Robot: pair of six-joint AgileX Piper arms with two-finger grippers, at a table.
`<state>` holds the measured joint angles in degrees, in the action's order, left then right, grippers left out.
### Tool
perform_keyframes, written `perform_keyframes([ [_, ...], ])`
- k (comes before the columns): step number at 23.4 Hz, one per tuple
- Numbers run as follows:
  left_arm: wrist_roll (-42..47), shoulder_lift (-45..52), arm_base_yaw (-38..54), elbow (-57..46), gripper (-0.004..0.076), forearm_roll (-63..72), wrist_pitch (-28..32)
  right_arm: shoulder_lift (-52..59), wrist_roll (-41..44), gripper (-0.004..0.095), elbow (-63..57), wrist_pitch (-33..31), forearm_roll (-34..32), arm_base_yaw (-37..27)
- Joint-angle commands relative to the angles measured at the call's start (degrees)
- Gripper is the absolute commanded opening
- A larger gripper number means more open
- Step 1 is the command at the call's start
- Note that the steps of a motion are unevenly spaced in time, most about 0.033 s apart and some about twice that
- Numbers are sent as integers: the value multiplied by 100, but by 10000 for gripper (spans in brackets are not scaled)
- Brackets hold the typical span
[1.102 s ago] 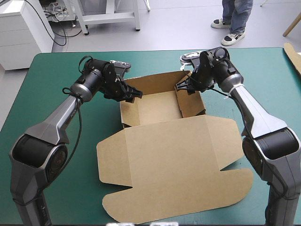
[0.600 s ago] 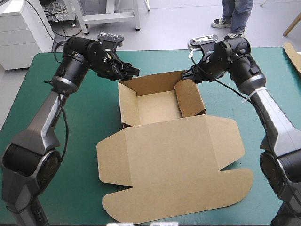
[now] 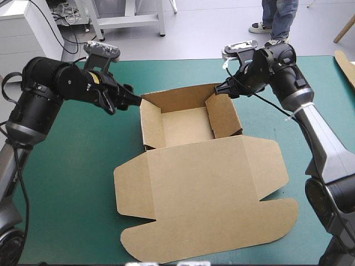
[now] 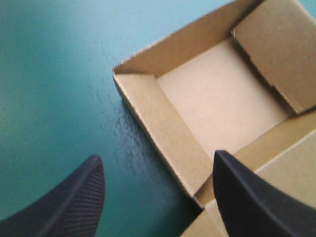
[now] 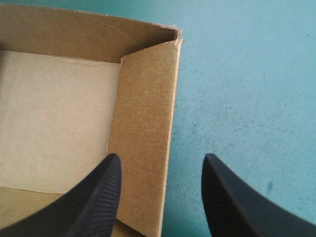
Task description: Fold the box
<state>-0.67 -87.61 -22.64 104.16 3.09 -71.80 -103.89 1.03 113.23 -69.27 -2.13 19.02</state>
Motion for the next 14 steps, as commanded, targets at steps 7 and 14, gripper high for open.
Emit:
perform_keyframes([
  [7, -200, 2077, -41, -2889, 329, -56, 1025, -740, -30, 469, 179, 226, -69, -64],
  [14, -200, 3991, -41, -5091, 131, -81, 2152, -1248, -17, 392, 179, 226, -35, -64],
])
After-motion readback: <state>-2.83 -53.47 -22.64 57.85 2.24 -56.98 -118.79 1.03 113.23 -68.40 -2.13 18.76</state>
